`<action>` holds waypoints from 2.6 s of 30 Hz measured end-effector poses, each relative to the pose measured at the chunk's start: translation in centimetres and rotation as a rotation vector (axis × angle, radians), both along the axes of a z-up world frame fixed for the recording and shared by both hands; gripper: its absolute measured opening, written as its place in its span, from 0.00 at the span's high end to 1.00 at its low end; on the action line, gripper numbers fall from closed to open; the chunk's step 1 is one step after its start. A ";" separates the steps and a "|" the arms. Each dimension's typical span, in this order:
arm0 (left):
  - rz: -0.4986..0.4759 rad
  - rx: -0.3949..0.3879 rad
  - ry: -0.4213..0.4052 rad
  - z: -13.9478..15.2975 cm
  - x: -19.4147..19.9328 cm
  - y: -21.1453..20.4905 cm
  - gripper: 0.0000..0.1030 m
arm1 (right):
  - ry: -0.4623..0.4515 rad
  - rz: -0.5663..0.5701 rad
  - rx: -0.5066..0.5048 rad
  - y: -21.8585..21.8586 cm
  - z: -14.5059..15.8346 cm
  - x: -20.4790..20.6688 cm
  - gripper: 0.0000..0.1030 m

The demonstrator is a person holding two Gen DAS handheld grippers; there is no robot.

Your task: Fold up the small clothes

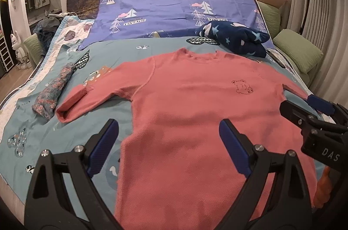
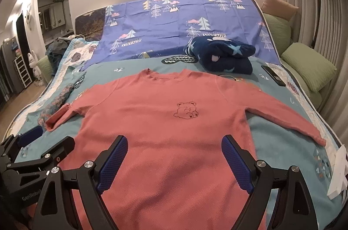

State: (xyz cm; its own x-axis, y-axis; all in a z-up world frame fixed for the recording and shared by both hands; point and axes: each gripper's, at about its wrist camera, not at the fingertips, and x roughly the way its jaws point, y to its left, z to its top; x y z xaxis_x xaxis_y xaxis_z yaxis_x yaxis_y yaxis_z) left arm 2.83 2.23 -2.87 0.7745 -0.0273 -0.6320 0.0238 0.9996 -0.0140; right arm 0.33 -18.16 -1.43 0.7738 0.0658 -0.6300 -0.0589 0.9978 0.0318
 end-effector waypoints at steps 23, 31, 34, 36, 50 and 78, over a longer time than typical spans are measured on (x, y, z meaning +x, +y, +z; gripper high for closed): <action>-0.038 0.014 -0.076 0.3 -0.1 0.2 0.09 | 0.044 0.016 0.010 0.4 -0.2 0.7 0.13; -0.042 0.014 -0.057 0.0 0.1 0.1 0.09 | 0.044 0.019 0.018 0.3 -0.2 1.0 0.13; -0.047 0.022 -0.056 0.1 0.0 0.1 0.09 | 0.051 0.033 0.042 0.4 -0.2 1.2 0.13; -0.043 0.030 -0.059 0.2 0.0 0.3 0.09 | 0.066 0.044 0.067 0.5 -0.2 1.5 0.13; 0.010 -0.010 -0.002 -1.1 1.7 4.9 0.09 | 0.108 0.066 0.058 2.2 -1.1 2.9 0.13; 0.234 0.015 0.255 -7.9 17.4 22.2 0.96 | 0.193 -0.001 0.088 0.1 -3.1 5.6 0.13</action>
